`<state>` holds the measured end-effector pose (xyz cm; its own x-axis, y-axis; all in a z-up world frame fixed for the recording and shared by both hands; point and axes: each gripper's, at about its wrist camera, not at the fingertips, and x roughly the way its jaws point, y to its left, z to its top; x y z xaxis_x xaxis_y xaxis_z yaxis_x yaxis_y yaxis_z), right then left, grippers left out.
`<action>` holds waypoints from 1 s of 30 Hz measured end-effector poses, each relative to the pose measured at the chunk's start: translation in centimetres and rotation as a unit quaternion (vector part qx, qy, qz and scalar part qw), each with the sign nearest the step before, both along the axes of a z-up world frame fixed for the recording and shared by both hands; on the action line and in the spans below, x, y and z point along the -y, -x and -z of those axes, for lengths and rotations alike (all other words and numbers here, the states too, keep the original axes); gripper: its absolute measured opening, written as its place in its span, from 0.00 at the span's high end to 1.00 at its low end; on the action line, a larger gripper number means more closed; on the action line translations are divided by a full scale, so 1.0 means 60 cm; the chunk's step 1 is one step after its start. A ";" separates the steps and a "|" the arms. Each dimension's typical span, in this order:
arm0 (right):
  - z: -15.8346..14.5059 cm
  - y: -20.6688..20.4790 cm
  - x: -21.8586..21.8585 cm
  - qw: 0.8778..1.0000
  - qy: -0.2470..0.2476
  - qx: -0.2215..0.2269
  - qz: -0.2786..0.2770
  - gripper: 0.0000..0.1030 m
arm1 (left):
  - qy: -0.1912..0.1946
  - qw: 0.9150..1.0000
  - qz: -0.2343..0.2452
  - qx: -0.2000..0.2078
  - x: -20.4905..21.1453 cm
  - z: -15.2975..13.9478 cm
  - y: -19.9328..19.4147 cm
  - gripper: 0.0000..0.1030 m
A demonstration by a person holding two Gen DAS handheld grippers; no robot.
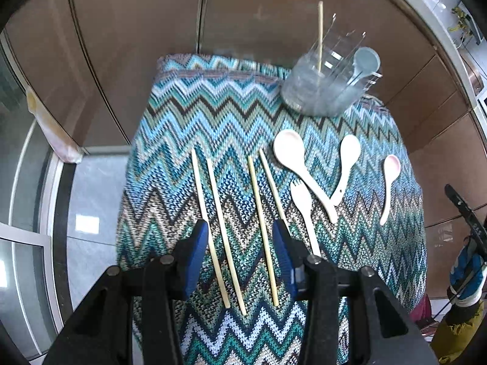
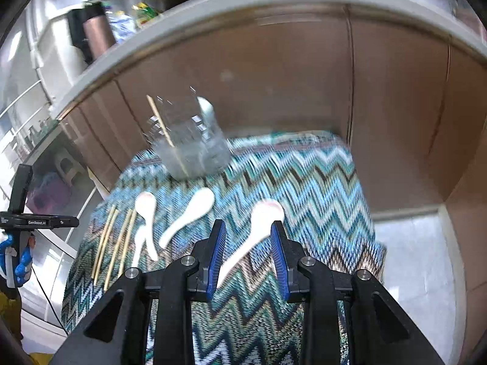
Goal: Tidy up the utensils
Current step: 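Move the right tool to a white spoon while the left moves to another chopstick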
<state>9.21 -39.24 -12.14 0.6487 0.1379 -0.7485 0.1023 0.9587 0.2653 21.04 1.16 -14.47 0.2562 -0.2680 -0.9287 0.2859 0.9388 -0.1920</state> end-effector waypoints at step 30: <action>0.138 -0.172 -0.116 0.987 -0.077 -0.086 -0.112 0.77 | -0.072 0.993 -0.009 -0.092 0.039 0.125 -0.132 0.77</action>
<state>19.53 -32.29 -20.39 0.4548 0.3840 -0.8035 -0.0509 0.9120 0.4070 28.93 -1.17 -21.99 0.0818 -0.1255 -0.9887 0.2417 0.9649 -0.1025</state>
